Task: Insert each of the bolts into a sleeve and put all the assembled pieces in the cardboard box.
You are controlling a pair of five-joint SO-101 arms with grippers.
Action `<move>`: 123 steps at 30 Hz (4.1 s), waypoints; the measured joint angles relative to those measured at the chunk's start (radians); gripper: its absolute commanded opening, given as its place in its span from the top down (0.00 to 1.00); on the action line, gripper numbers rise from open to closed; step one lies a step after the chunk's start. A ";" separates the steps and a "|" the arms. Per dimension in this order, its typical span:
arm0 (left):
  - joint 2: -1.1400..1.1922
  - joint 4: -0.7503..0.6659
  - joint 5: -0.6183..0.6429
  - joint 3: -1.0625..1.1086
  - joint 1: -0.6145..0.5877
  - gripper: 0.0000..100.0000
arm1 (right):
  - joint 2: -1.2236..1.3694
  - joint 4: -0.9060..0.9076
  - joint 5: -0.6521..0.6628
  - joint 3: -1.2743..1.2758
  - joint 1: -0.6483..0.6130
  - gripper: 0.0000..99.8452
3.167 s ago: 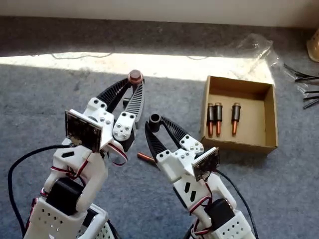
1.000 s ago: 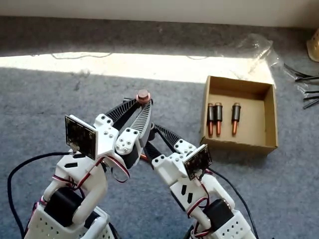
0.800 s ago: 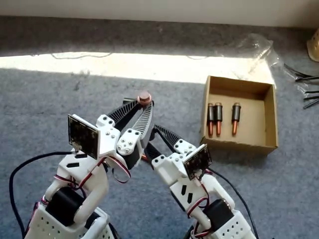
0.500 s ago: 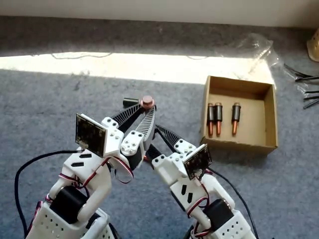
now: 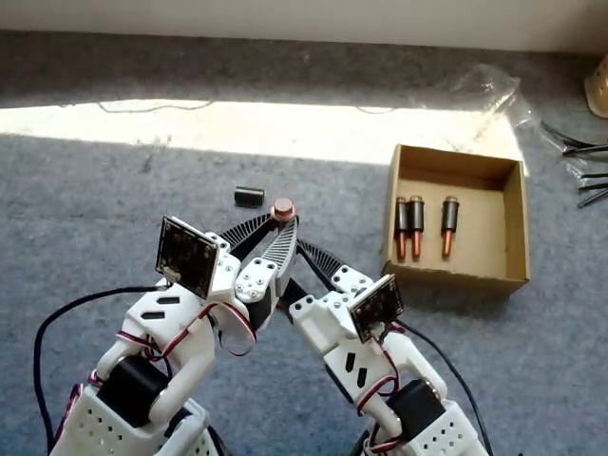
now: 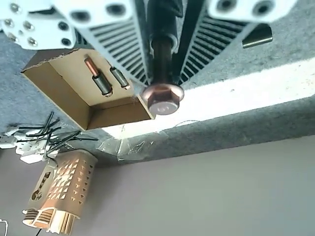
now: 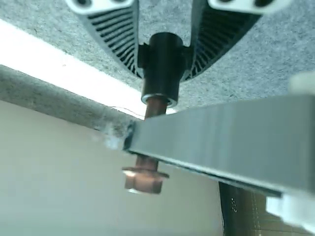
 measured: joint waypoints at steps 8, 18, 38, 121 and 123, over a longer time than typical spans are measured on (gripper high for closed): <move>0.000 0.000 0.000 0.000 0.000 0.99 | 0.000 0.000 0.000 0.000 0.000 0.99; 0.000 0.037 0.000 0.000 0.000 0.97 | 0.000 0.000 0.000 0.000 0.000 0.99; 0.000 0.078 -0.003 0.000 -0.078 0.71 | 0.002 0.002 0.000 0.000 0.002 0.99; -0.342 -0.152 -0.002 0.537 -0.767 0.99 | 2.016 0.385 0.071 -1.363 0.836 0.99; -0.342 -0.152 -0.002 0.537 -0.767 0.99 | 2.028 0.385 0.071 -1.376 0.836 0.97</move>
